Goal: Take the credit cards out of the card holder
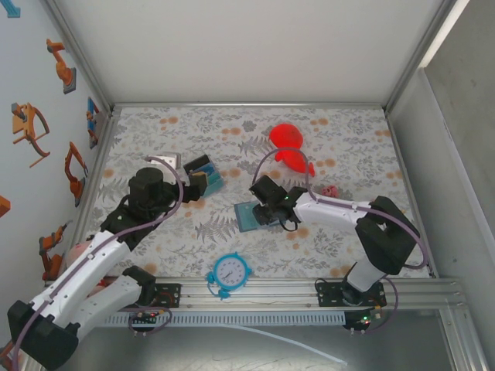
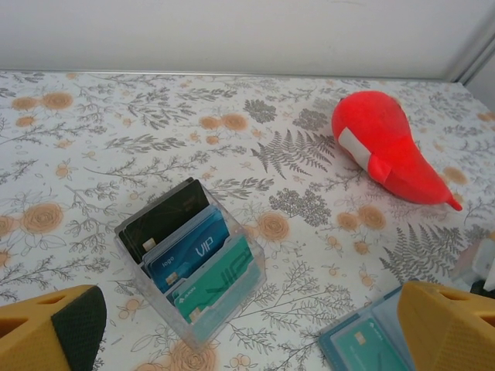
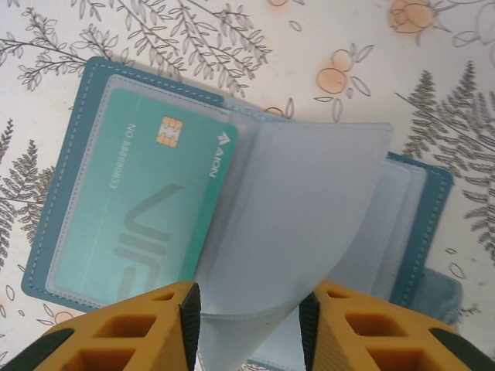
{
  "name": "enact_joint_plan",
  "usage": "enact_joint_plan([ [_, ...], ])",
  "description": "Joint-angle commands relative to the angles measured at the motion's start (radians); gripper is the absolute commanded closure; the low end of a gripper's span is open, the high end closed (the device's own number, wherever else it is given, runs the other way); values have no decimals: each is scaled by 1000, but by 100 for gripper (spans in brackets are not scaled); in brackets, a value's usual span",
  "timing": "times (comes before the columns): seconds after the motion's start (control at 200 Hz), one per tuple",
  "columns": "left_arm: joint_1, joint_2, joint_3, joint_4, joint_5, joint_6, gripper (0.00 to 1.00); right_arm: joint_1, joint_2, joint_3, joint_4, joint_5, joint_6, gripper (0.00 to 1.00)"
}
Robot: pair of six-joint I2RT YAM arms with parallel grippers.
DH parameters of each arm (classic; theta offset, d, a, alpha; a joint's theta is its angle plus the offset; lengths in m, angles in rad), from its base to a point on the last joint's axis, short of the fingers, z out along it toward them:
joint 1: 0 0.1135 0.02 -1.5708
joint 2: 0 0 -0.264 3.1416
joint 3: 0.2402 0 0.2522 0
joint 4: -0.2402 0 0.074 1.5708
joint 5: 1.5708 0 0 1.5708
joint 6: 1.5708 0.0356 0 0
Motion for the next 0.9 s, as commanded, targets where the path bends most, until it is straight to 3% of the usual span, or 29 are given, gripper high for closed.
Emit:
enact_joint_plan([
  [0.0,-43,34,43,9,-62,41,3,-12,-43,-22,18,39,33,61],
  [0.235,-163,152,79,1,-194,97,3,-41,-76,-52,19,66,52,62],
  [0.611,-259,345,97,10,-253,137,3,-99,-222,-125,24,83,105,70],
  [0.896,-310,498,80,59,-277,145,3,-153,-331,-121,9,-46,141,79],
])
